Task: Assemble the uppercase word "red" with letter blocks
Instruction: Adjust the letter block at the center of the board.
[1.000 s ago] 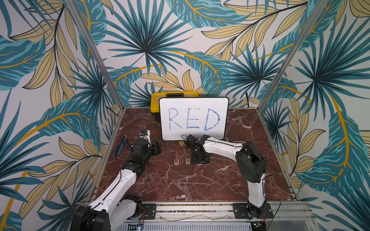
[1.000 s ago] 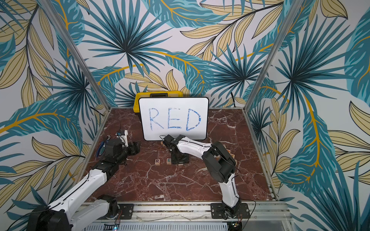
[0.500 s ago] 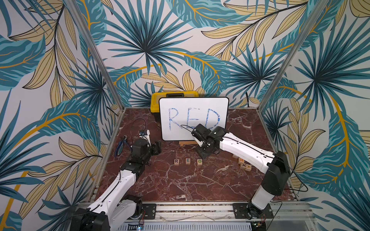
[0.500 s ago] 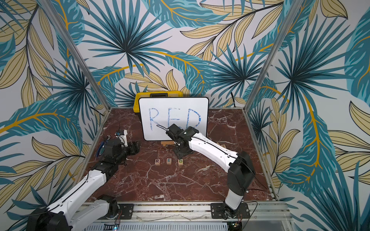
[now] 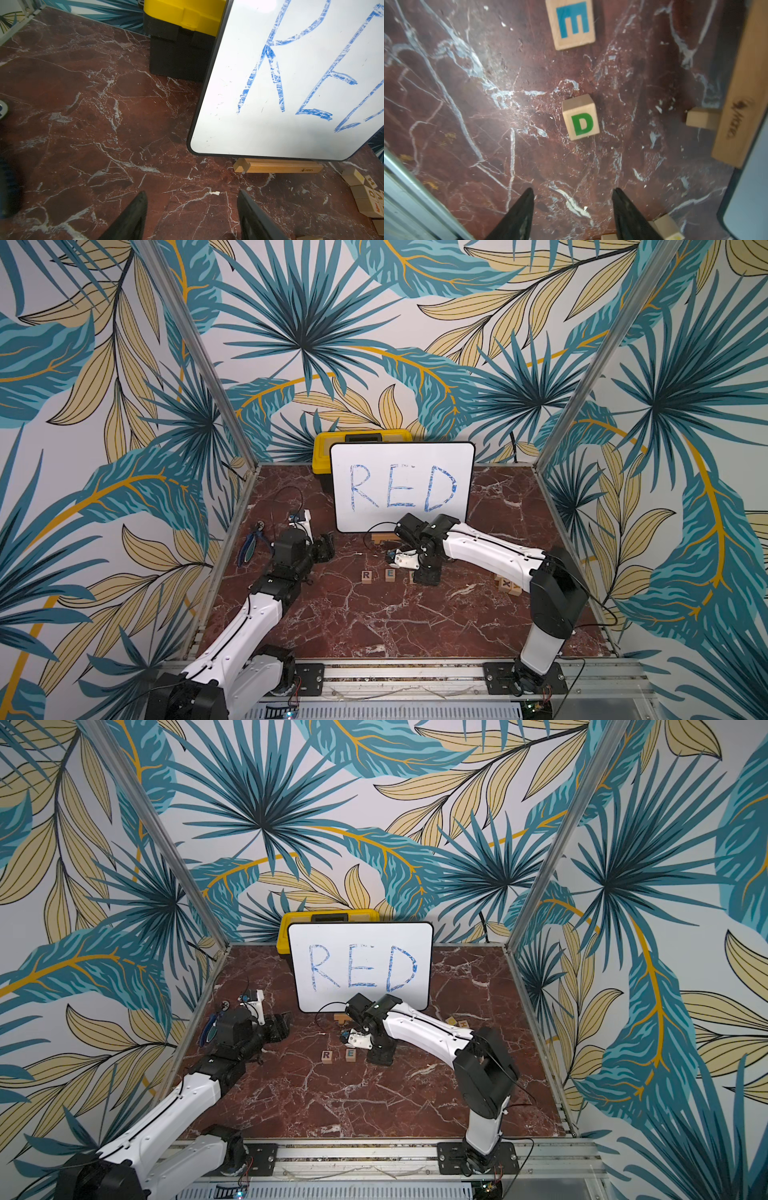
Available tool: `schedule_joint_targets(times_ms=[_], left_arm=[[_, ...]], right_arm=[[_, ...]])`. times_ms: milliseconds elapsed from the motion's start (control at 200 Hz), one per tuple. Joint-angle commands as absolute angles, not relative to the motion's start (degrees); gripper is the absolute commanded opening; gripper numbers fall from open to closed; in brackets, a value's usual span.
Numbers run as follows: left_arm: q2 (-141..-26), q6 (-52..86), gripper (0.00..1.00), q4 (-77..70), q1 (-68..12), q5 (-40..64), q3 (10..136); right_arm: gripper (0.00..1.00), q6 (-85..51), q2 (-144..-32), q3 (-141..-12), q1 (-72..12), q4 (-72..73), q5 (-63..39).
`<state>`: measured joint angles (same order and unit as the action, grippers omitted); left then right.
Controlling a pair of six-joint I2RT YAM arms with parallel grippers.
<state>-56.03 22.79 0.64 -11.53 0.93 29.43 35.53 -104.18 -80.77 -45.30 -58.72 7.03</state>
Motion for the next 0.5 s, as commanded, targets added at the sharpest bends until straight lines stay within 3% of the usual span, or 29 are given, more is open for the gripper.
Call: schedule_joint_targets(times_ms=[0, 496], left_arm=[[-54.85, 22.85, 0.69, -0.13, -11.16, -0.45, 26.99], [-56.00, 23.30, 0.69, -0.09, -9.55, 1.02, 27.52]], right_arm=[[0.62, 43.83, -106.35, -80.64, -45.31, -56.95, 7.66], [0.61, 48.23, -111.44, -81.96, -44.96, -50.92, 4.22]])
